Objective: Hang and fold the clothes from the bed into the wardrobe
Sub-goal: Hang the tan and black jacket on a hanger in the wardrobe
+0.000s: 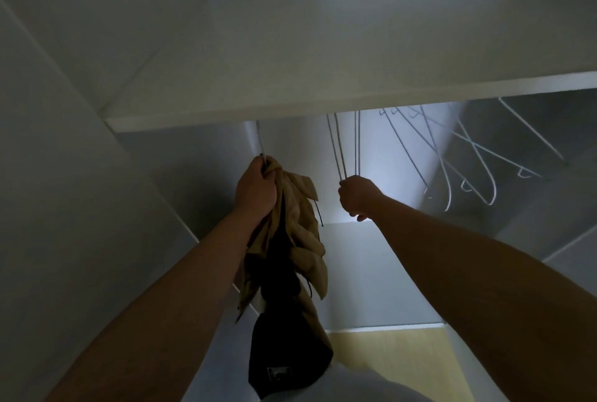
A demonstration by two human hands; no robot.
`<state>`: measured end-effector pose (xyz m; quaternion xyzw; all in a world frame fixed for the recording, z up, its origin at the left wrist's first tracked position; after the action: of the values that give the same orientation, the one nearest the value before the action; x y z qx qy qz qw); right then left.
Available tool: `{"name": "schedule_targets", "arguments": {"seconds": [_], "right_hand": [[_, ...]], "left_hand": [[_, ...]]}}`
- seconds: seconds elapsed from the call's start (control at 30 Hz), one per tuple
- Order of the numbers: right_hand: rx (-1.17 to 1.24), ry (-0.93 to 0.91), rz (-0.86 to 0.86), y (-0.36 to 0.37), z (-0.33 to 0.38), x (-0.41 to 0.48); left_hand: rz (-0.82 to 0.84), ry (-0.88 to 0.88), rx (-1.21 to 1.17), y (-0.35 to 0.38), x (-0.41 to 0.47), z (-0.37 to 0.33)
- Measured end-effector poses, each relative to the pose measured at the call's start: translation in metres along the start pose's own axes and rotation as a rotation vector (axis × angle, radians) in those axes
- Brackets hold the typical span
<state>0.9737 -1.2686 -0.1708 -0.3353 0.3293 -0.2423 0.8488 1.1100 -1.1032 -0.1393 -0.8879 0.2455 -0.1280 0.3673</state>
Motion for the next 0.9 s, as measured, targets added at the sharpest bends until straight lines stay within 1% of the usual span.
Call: {"name": "schedule_targets", "arguments": {"seconds": [0.13, 0.23, 0.3, 0.5, 0.63, 0.77, 0.9], "right_hand": [[0.011, 0.007, -0.183, -0.017, -0.023, -0.001], [0.032, -0.007, -0.272, -0.029, -0.035, -0.003], [0.05, 0.018, -0.321, -0.04, -0.045, -0.004], [0.09, 0.141, -0.387, -0.066, -0.068, -0.011], [0.074, 0.206, -0.408, -0.077, -0.078, -0.015], [0.113, 0.251, -0.435, -0.079, -0.086, -0.017], [0.034, 0.231, -0.475, -0.075, -0.087, -0.021]], "left_hand": [[0.004, 0.041, 0.017, 0.01, 0.011, -0.012], [-0.002, 0.068, 0.02, 0.015, 0.018, -0.019], [-0.003, 0.073, 0.009, 0.019, 0.023, -0.026], [-0.004, 0.082, -0.057, 0.033, 0.036, -0.047], [0.013, 0.105, -0.078, 0.042, 0.043, -0.059], [0.048, 0.128, -0.12, 0.05, 0.049, -0.07], [0.072, 0.133, -0.168, 0.055, 0.051, -0.086]]}}
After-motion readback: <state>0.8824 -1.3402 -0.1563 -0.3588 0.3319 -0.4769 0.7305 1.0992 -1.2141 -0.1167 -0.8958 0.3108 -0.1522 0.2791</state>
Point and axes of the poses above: each hand's wrist, its own x-axis towards the middle knuckle, its own y-axis out of the palm, z = x × y, the point moved 3 cm from there along x, towards the middle knuckle, and after that the axes turned 6 degrees about x, right-handed, at the moved point
